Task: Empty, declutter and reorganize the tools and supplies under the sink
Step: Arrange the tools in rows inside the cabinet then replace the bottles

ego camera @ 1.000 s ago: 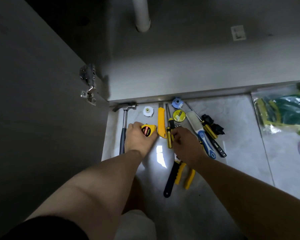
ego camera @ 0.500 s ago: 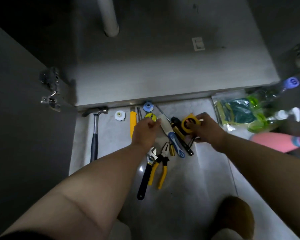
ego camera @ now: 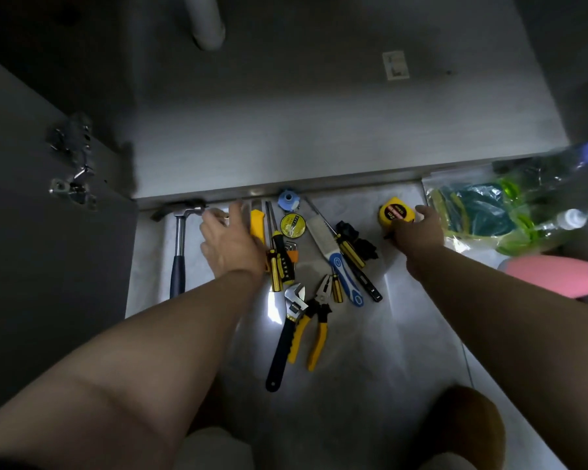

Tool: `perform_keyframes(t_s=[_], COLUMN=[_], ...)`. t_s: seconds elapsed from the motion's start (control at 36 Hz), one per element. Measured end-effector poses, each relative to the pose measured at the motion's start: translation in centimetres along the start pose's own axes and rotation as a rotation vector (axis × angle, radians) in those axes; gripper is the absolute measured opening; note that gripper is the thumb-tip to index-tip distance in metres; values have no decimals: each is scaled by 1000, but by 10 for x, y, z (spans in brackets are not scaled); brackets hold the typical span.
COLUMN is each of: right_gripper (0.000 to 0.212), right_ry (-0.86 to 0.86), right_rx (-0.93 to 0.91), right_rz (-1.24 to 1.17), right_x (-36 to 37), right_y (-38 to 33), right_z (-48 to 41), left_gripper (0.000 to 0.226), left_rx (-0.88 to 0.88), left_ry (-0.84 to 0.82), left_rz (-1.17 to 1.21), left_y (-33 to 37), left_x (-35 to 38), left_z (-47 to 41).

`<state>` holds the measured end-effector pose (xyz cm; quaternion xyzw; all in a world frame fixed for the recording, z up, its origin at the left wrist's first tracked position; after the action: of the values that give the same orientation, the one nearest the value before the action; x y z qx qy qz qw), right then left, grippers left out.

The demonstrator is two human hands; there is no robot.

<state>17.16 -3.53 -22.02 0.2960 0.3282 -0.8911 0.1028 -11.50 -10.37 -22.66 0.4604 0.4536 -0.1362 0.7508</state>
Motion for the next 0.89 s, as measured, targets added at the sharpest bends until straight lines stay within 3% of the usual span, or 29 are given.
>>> perform_keyframes(t_s=[0.08, 0.22, 0.31, 0.44, 0.56, 0.69, 0.89], right_gripper=[61, 47, 38, 52, 55, 46, 21], right_ry=[111, 189, 17, -237, -220, -66, -30], right_rx=[-98, -415, -623, -891, -991, -1056, -987], right_rz=[231, 518, 513, 635, 715, 868, 777], right_x=[8, 30, 53, 91, 117, 136, 102], right_y=[-6, -22, -33, -53, -66, -67, -69], right_z=[8, 34, 50, 68, 71, 65, 58], left_gripper=[69, 48, 41, 34, 29, 18, 13], left_rx=[-60, -76, -82, -112, -156, -226, -246], left_ry=[-28, -109, -106, -74, -54, -41, -97], left_rz=[26, 133, 183, 258, 317, 384, 412], left_y=[-4, -16, -23, -29, -32, -39, -40], left_x=[-1, 1, 3, 3, 1, -7, -12], left_z=[-12, -26, -31, -32, -26, -22, -27])
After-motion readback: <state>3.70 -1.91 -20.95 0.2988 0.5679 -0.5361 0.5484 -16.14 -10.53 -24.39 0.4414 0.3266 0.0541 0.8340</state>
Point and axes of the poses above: each hand's wrist, its own z-axis away from the middle knuckle, its own x-axis out of the palm, y = z × x, the point moved 2 cm from there along -z, towards the middle knuckle, and after that the axes turned 13 degrees about z, right-handed, at the moved point
